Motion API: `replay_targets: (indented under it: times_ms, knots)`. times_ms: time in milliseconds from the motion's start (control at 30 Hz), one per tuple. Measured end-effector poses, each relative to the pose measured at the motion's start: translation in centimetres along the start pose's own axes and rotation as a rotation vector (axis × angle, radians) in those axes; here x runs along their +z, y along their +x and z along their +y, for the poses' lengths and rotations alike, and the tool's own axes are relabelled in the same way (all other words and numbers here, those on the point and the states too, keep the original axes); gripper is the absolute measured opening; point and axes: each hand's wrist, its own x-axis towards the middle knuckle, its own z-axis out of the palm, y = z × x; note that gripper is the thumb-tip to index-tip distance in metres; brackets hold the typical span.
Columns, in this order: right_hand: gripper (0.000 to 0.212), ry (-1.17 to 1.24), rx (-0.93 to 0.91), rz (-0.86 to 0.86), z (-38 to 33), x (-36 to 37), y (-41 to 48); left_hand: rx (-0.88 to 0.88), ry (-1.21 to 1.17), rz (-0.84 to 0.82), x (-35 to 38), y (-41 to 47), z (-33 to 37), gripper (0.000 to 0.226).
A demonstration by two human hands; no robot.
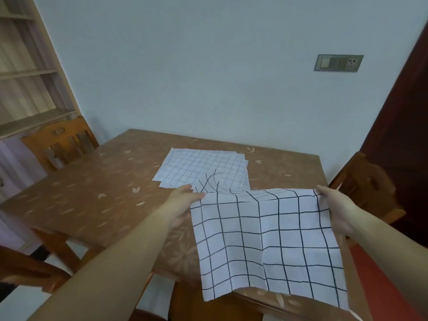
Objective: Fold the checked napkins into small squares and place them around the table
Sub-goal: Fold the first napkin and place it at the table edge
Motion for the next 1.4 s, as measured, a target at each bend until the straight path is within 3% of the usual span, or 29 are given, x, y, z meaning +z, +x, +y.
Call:
replay_targets:
  times_ms: [167,267,367,467,567,767,967,1067,1200,1267,1400]
  knots:
    - [0.03,-0.022,-0.068,0.036,0.1,-0.6,-0.8,0.065,-0.02,0.075,0.0,-0.2,0.2,0.067]
    - [0.026,-0.087,-0.121,0.035,0.2,-1.2,-0.9,0.009,-0.017,-0.036,0.2,-0.8,0.6,0.079]
    - [0.037,-0.211,-0.202,0.05,0.6,-2.2,-0.5,0.017,0.007,-0.124,0.2,-1.4,0.9,0.094]
    - [0.049,-0.208,-0.249,0.044,0.5,-3.0,-0.8,0.026,0.055,-0.089,-0.1,-1.9,1.5,0.097]
    - [0.031,-0.177,-0.316,0.019,0.1,-3.3,-1.6,0.052,0.182,-0.017,-0.6,-2.3,1.7,0.098]
    - [0.026,-0.113,-0.377,-0.003,-0.8,-3.6,-2.5,0.228,0.312,0.079,-0.6,-3.9,2.2,0.04]
    - [0.058,-0.094,-0.445,0.021,-1.7,-3.6,-2.6,0.29,0.099,0.099,-0.6,-5.4,3.6,0.032]
    - [0.045,-0.094,-0.481,0.076,-2.3,-3.6,-2.6,0.293,0.051,0.11,-0.8,-5.6,3.7,0.025]
    - [0.026,-0.252,-0.554,0.185,-2.5,-3.5,-3.0,0.336,0.153,0.097,-1.2,-5.8,3.8,0.019]
    - [0.019,-0.38,-0.613,0.2,-2.6,-3.0,-4.0,0.376,0.326,0.149,-1.4,-5.9,4.0,0.022]
    - [0.027,-0.71,-0.804,0.197,-2.4,-2.5,-5.2,0.474,0.676,0.266,-1.5,-6.2,4.0,0.027]
